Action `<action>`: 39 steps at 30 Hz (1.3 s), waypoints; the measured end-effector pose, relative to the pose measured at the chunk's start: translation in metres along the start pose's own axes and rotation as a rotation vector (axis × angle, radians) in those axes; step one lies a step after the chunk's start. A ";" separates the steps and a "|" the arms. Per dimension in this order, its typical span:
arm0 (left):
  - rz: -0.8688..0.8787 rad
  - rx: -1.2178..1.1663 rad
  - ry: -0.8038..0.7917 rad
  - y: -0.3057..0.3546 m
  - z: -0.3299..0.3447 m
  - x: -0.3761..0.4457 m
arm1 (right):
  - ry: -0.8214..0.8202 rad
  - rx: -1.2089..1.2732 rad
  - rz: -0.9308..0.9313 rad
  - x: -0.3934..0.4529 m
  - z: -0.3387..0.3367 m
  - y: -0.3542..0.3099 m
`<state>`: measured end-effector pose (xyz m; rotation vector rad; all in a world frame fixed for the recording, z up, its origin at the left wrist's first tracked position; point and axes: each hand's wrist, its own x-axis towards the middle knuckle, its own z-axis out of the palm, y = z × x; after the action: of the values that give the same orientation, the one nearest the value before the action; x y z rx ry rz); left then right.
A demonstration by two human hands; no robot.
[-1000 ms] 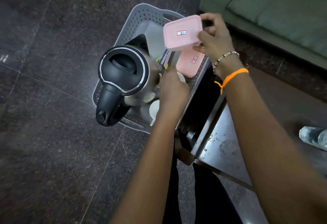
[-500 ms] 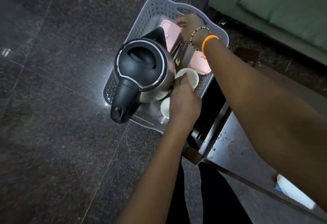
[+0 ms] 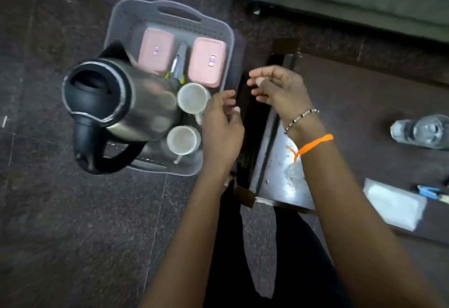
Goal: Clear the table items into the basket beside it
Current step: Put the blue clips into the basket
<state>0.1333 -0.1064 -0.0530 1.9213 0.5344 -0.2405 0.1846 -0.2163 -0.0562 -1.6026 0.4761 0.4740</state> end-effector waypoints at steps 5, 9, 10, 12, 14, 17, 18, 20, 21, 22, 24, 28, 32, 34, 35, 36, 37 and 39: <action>0.004 0.081 -0.136 0.006 0.075 -0.043 | 0.152 0.088 0.146 -0.050 -0.094 0.055; 0.026 0.144 -0.279 0.013 0.149 -0.085 | 0.263 0.141 0.229 -0.085 -0.177 0.101; 0.035 0.165 -0.318 0.014 0.168 -0.095 | 0.295 0.150 0.250 -0.093 -0.197 0.111; 0.045 0.214 -0.395 0.013 0.209 -0.114 | 0.362 0.160 0.279 -0.106 -0.239 0.132; 0.061 0.271 -0.466 0.014 0.247 -0.131 | 0.431 0.175 0.287 -0.117 -0.279 0.152; 0.111 0.371 -0.579 0.017 0.300 -0.155 | 0.541 0.159 0.311 -0.129 -0.335 0.184; 0.125 0.403 -0.623 0.018 0.315 -0.162 | 0.573 0.153 0.320 -0.132 -0.352 0.195; 0.153 0.465 -0.712 0.016 0.342 -0.170 | 0.633 0.141 0.348 -0.136 -0.378 0.218; 0.174 0.502 -0.758 0.014 0.357 -0.175 | 0.666 0.139 0.370 -0.137 -0.393 0.230; 0.203 0.547 -0.804 0.011 0.373 -0.179 | 0.700 0.127 0.389 -0.138 -0.405 0.242; 0.272 0.666 -0.899 0.004 0.402 -0.185 | 0.769 0.030 0.438 -0.138 -0.423 0.266; 0.428 0.988 -1.043 -0.013 0.451 -0.195 | 0.813 -0.310 0.478 -0.140 -0.443 0.292; 0.621 1.200 -1.126 -0.026 0.480 -0.206 | 0.652 -0.451 0.466 -0.140 -0.449 0.314; 0.670 1.251 -1.153 -0.030 0.490 -0.208 | 0.632 -0.434 0.429 -0.139 -0.452 0.322; 0.699 1.274 -1.162 -0.032 0.494 -0.207 | 0.645 -0.412 0.412 -0.139 -0.454 0.324; 0.736 1.296 -1.166 -0.034 0.499 -0.207 | 0.658 -0.391 0.400 -0.139 -0.456 0.325; 0.777 1.312 -1.166 -0.036 0.502 -0.206 | 0.660 -0.380 0.395 -0.138 -0.459 0.327; 0.835 1.320 -1.156 -0.039 0.508 -0.203 | 0.623 -0.418 0.399 -0.139 -0.463 0.329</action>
<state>-0.0241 -0.6087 -0.2078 2.4763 -1.5120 -1.2252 -0.1042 -0.7002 -0.2116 -2.0673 1.2480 0.3755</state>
